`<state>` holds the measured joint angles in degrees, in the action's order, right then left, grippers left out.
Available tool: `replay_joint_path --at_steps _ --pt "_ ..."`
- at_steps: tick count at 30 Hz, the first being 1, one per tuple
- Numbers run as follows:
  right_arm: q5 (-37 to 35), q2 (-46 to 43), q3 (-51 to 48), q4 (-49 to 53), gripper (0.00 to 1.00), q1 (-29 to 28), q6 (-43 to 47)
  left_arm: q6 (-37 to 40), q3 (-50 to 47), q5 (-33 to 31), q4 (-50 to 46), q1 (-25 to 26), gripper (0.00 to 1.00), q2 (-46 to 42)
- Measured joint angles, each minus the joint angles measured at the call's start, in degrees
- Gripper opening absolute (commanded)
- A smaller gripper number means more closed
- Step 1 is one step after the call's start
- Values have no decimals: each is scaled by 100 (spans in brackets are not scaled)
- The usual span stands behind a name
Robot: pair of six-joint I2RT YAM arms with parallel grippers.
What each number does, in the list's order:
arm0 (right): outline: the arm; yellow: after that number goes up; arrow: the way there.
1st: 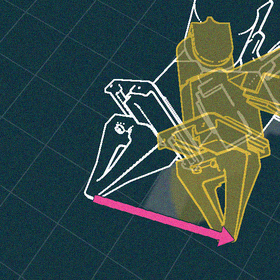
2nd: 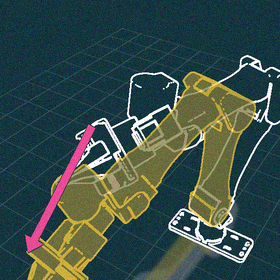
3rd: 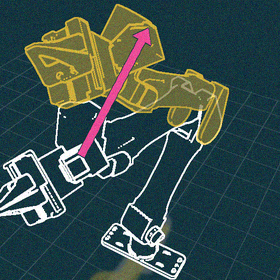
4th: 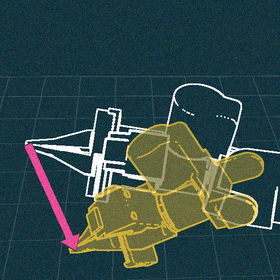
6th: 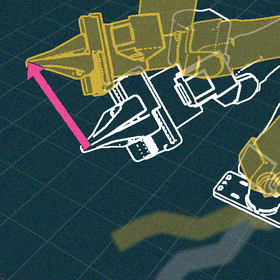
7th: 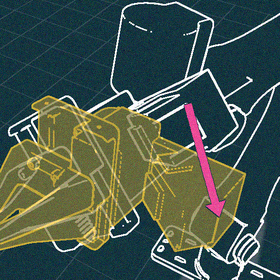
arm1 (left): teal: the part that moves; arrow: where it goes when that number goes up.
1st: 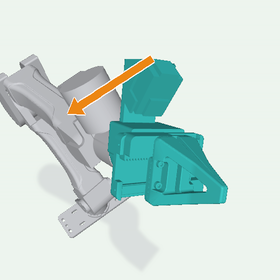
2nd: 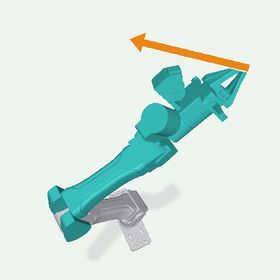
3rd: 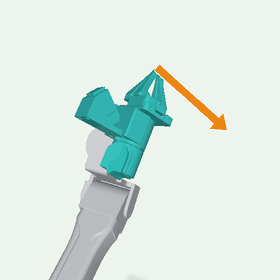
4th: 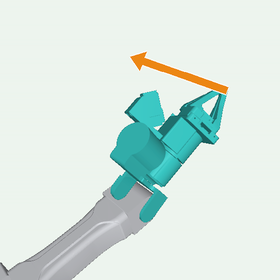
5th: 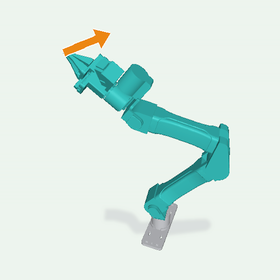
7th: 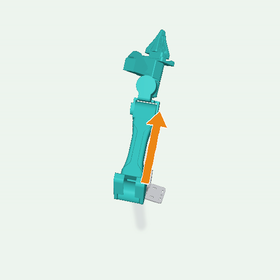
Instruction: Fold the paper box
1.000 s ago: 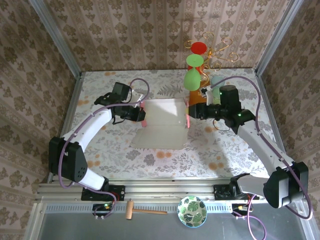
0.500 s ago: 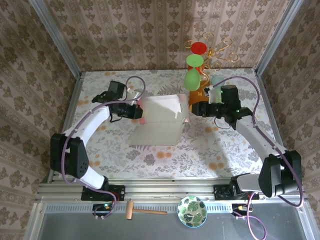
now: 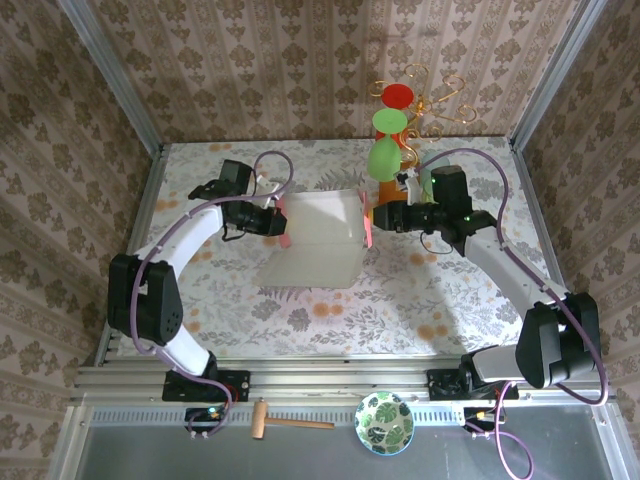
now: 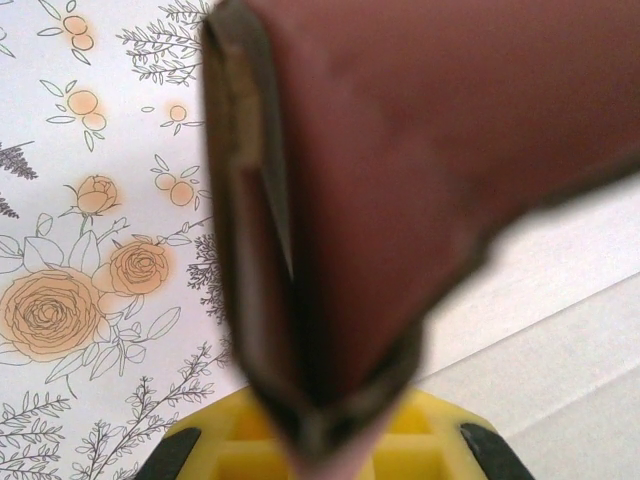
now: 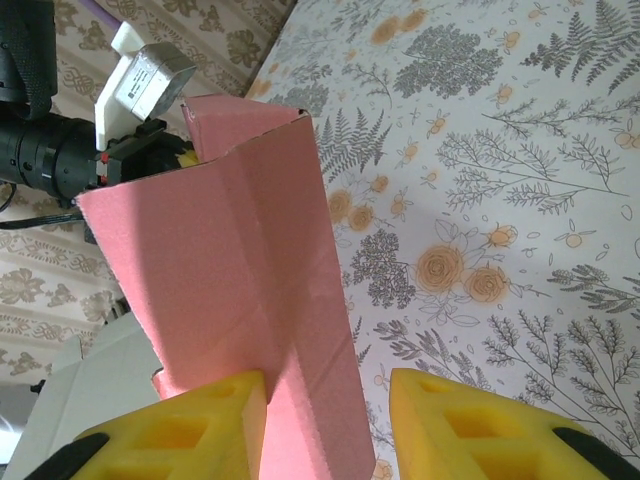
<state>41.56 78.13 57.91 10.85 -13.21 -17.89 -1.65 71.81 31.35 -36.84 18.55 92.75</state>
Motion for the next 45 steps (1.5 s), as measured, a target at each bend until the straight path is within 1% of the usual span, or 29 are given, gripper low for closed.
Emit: replay_joint_path --at_steps 9,19,25,38,45 --pt "-184 225 337 57 41 -284 175 0 28 -4 -9 -55 0 20" --pt "-866 254 522 317 45 -542 411 2 59 -9 -50 -63 0 20" --pt "-1128 352 605 415 48 -658 452 2 59 -28 -55 -63 0 20" --pt "-1134 531 807 468 52 -710 448 0 59 -72 -90 -63 0 20" --pt "-1008 601 883 485 54 -721 446 -2 59 -114 -90 -63 0 20"
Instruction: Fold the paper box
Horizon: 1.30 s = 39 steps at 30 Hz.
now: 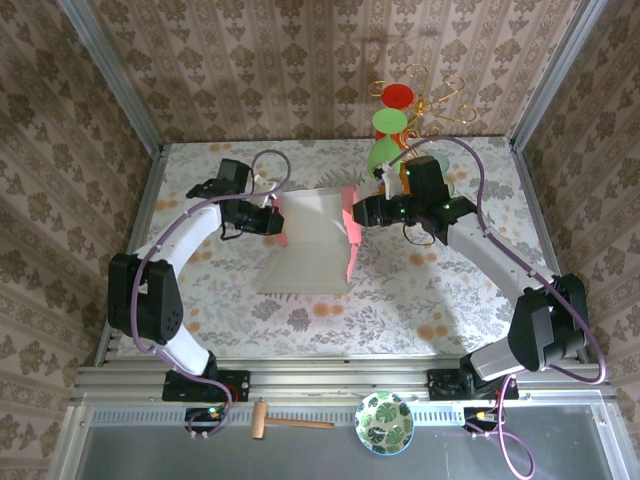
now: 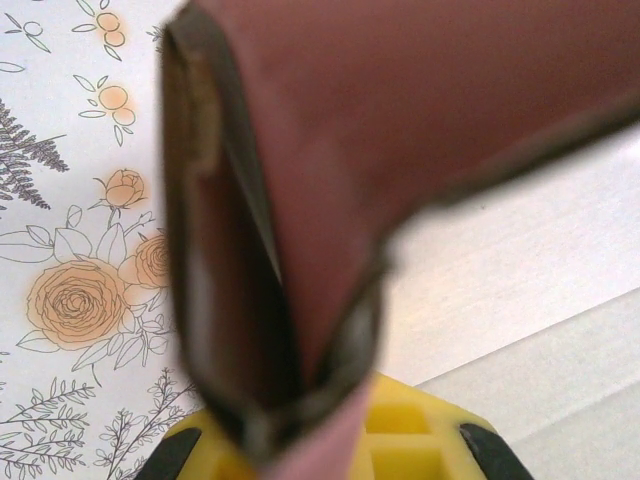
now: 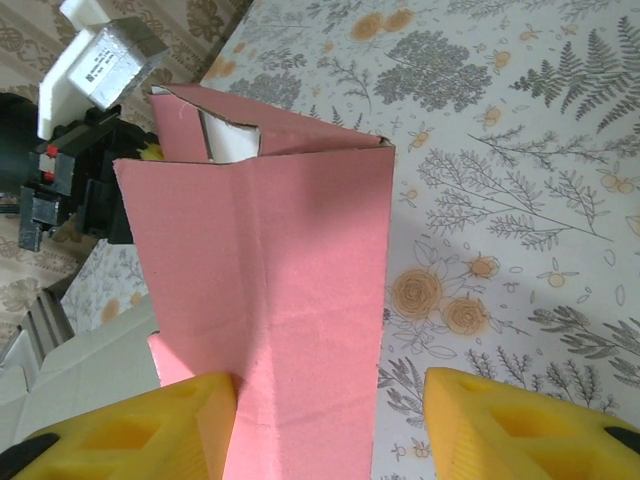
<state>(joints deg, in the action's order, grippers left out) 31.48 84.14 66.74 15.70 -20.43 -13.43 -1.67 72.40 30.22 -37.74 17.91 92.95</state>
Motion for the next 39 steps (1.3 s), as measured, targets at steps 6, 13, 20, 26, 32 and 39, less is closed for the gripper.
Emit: replay_joint_path --at_steps 6,13,20,26,32,39 --pt "160 173 74 7 56 -20 -20 0 2 0 -9 39 0 0" --pt "162 219 133 138 45 -9 4 0 4 -26 -26 37 0 2" --pt "68 374 302 186 36 -2 0 0 26 -74 -31 35 0 2" --pt "-160 557 422 295 38 -13 7 0 26 -114 -31 37 0 2" --pt "-833 654 560 525 32 -208 127 0 26 -111 -31 42 0 2" --pt "-2035 763 848 828 20 -581 297 0 55 -120 -46 44 0 2"
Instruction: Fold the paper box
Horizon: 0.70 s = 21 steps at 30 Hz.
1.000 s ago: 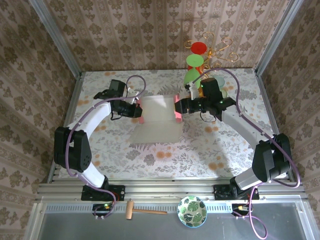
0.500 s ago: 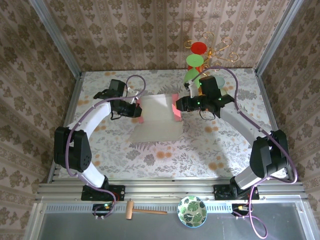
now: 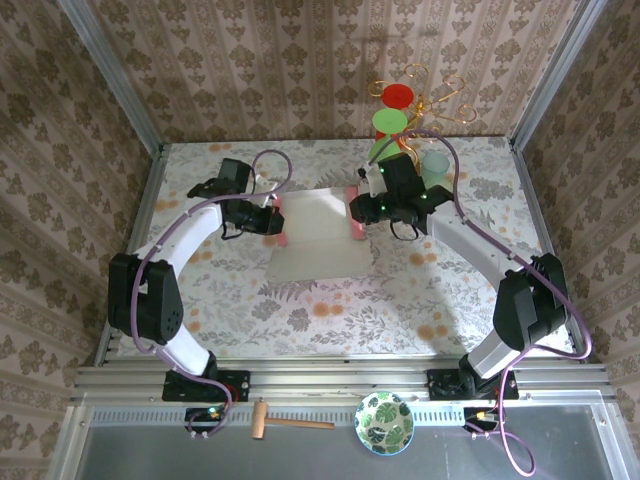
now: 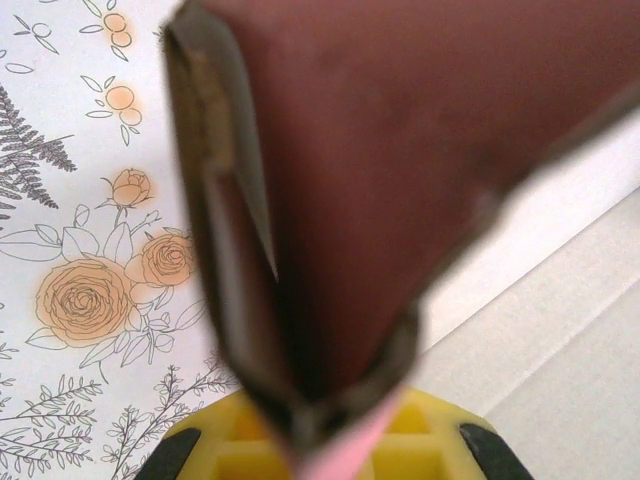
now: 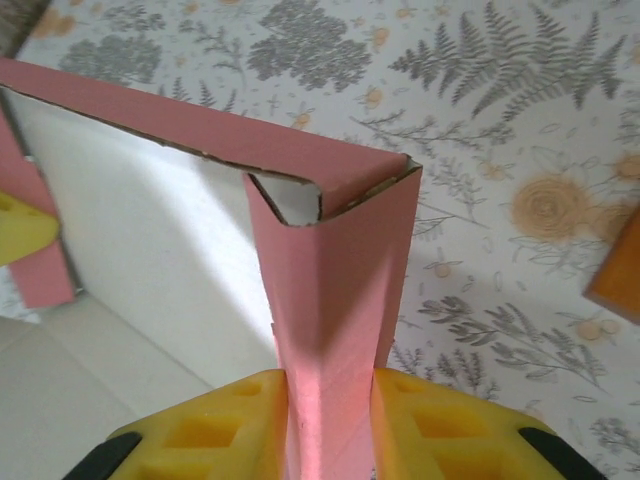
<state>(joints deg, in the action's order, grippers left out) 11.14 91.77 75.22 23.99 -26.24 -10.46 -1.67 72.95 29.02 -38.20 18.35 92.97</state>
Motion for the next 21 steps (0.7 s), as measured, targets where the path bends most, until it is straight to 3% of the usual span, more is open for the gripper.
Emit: replay_joint_path --at_steps 5,11,21 --pt "-977 90 90 168 0 -289 -4 -2 157 -188 -162 35 0 2" --pt "-2240 216 264 431 0 -719 -234 -129 302 -535 -269 249 0 11" --pt "-3429 662 1025 1338 0 -1043 -719 -470 612 -1016 -361 549 0 170"
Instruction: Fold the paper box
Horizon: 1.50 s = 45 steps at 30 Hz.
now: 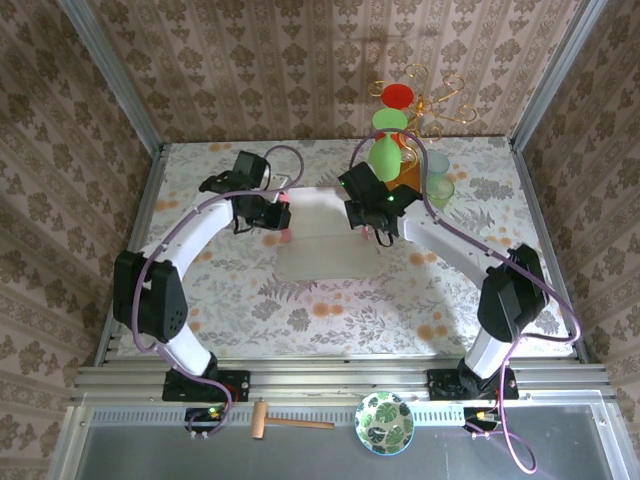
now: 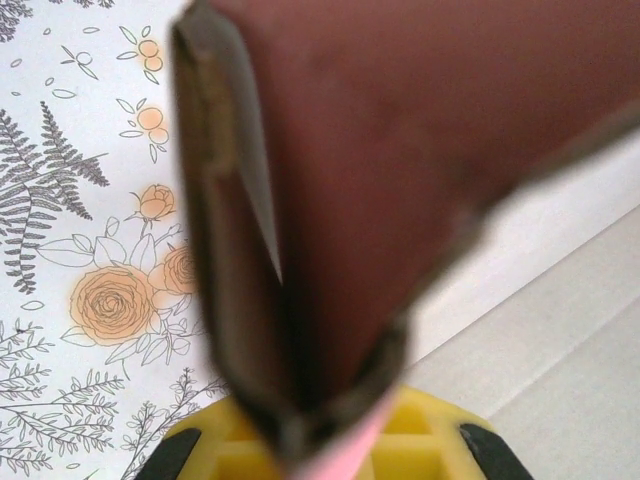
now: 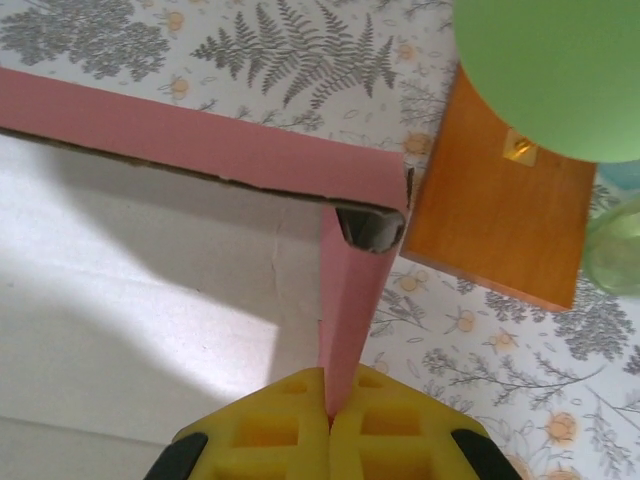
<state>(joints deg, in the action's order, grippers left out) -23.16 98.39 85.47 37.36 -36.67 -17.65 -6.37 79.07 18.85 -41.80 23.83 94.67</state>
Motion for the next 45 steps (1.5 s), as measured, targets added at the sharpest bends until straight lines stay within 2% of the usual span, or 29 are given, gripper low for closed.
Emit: replay_joint_path --at_steps 13,23,37,45 --pt "-1318 975 1368 1799 0 -483 -1305 -863 107 -1106 -160 518 0 24" --pt "-1814 1211 1694 2326 0 -610 -1517 -1134 247 -1222 -269 577 0 98" --pt "-1613 1150 1596 2194 0 -678 -1362 -1209 223 -1635 -295 619 0 98" --pt "-1320 1150 1373 2162 0 -678 -1386 -1353 -479 -2334 435 925 0 37"
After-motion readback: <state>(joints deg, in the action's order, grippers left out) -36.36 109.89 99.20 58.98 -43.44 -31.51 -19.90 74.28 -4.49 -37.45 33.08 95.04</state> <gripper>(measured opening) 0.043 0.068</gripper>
